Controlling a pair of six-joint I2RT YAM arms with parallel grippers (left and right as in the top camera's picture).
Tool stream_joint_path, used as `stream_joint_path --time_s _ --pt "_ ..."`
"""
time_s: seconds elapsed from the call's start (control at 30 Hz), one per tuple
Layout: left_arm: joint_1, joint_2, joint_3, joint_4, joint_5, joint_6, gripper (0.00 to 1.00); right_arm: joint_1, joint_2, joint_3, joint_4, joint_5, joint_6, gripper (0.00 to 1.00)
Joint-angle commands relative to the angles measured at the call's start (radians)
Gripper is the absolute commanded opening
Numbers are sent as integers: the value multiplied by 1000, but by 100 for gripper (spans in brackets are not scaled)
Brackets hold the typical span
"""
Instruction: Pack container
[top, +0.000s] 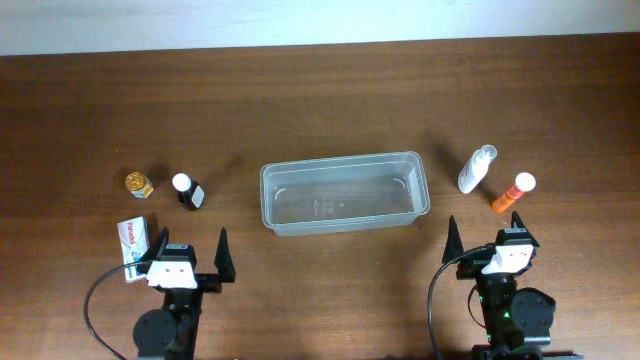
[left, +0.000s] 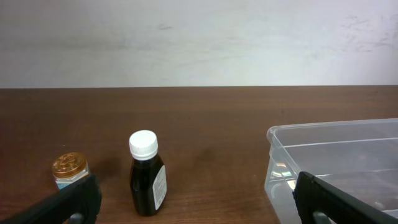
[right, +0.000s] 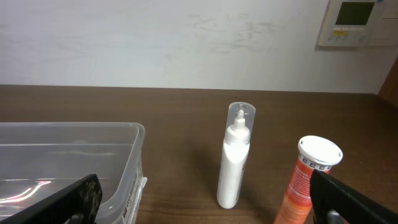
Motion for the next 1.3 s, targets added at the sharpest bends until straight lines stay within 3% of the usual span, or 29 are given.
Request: stream_joint_path --time_s 0.0,1.27 --pt "3 -9 -2 -6 15 8 99 1 -10 -5 -5 -16 1 98" --pt "3 -9 -2 -6 15 8 100 1 -10 -5 -5 -16 1 98"
